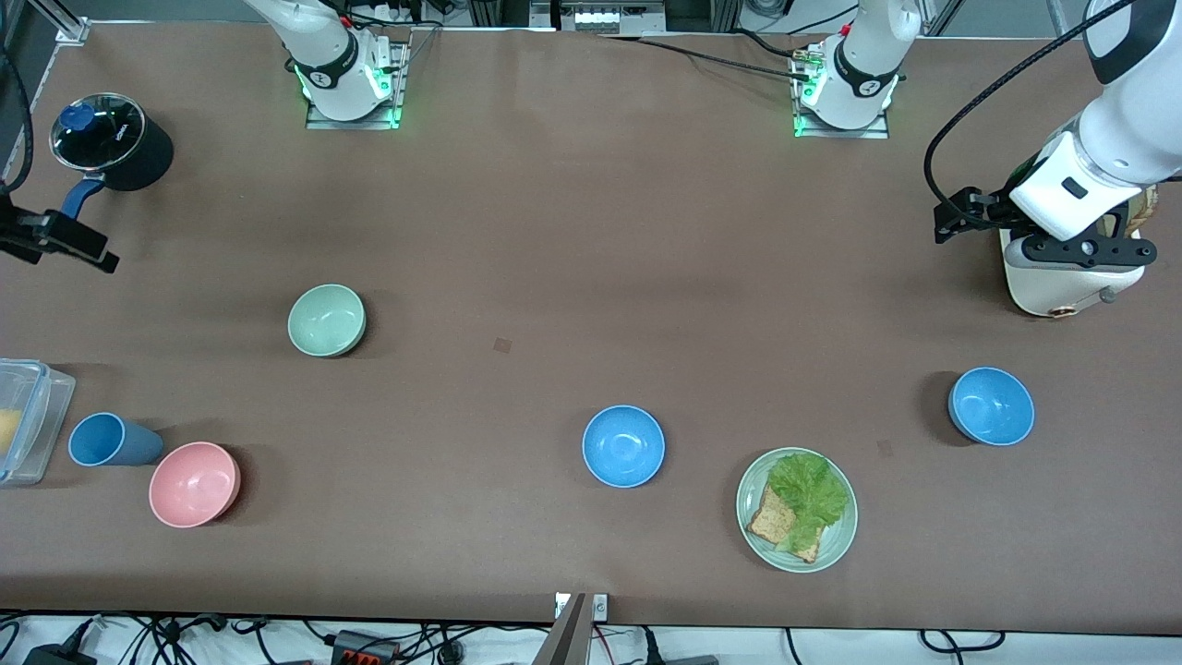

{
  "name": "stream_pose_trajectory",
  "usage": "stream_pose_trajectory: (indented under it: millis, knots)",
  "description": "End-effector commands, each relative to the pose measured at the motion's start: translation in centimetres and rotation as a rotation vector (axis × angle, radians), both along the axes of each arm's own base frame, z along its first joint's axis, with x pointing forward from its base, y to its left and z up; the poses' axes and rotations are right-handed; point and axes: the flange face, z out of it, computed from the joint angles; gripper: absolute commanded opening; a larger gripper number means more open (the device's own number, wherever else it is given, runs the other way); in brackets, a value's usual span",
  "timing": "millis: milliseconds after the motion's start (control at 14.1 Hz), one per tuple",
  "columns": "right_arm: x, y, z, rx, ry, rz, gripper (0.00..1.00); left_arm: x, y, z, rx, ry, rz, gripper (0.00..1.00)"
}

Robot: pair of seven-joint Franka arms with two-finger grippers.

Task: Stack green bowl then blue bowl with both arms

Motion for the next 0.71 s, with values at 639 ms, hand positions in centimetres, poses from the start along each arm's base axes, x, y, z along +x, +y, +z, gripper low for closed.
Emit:
stream_pose_trajectory:
  millis: [639]
  knots:
    - [-1.16,0.80,-0.28,-0.029,-0.002,0.032,1.00,-0.26,0.02,0.67,-0.017,0.016,-0.010,1.00]
